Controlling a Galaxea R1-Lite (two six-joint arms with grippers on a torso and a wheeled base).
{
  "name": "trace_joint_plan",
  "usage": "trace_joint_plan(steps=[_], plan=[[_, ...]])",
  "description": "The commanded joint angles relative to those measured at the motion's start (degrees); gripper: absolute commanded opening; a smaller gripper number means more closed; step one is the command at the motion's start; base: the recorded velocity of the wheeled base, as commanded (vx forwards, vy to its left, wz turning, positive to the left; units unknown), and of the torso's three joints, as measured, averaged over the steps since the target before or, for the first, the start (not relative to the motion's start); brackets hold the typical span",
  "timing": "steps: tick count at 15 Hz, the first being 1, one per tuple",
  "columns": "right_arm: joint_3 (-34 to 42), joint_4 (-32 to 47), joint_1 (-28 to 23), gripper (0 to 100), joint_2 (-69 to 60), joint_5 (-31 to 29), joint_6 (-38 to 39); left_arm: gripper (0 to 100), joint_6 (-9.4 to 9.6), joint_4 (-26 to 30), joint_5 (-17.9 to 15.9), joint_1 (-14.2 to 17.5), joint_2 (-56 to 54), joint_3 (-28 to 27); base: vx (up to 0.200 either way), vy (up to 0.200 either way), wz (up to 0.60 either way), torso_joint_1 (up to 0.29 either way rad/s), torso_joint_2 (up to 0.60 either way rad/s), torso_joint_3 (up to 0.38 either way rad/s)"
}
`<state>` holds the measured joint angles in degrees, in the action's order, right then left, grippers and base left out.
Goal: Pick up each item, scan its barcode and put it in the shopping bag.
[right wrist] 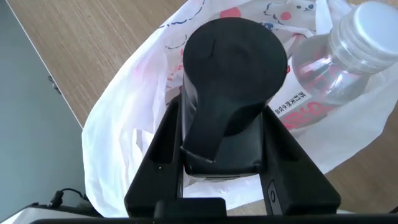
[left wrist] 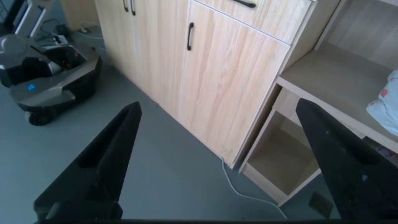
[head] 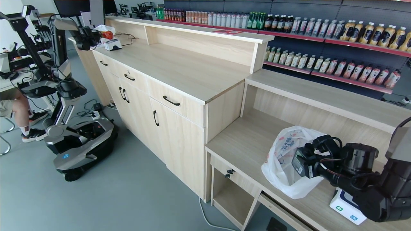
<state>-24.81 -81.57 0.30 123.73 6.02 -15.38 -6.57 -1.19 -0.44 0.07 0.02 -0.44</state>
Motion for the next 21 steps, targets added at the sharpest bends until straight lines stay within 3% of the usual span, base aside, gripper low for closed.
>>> trace_joint_plan(steps=[1,7,21], plan=[[-0.33,-1.40,0.05,0,3.53,0.13,-0.08,100,-0.02,-0.04,0.00,0.01,-0.02,0.00,0.000,0.000,0.00,0.000,0.00,0.000],[-1.91,-4.92,0.93,0,8.01,3.82,-0.26,100,-0.02,-0.04,0.00,0.01,-0.02,0.00,0.000,0.000,0.00,0.000,0.00,0.000],[-2.00,-8.43,0.93,0,14.52,3.82,-0.35,100,-0.02,-0.04,0.00,0.01,-0.02,0.00,0.000,0.000,0.00,0.000,0.00,0.000]])
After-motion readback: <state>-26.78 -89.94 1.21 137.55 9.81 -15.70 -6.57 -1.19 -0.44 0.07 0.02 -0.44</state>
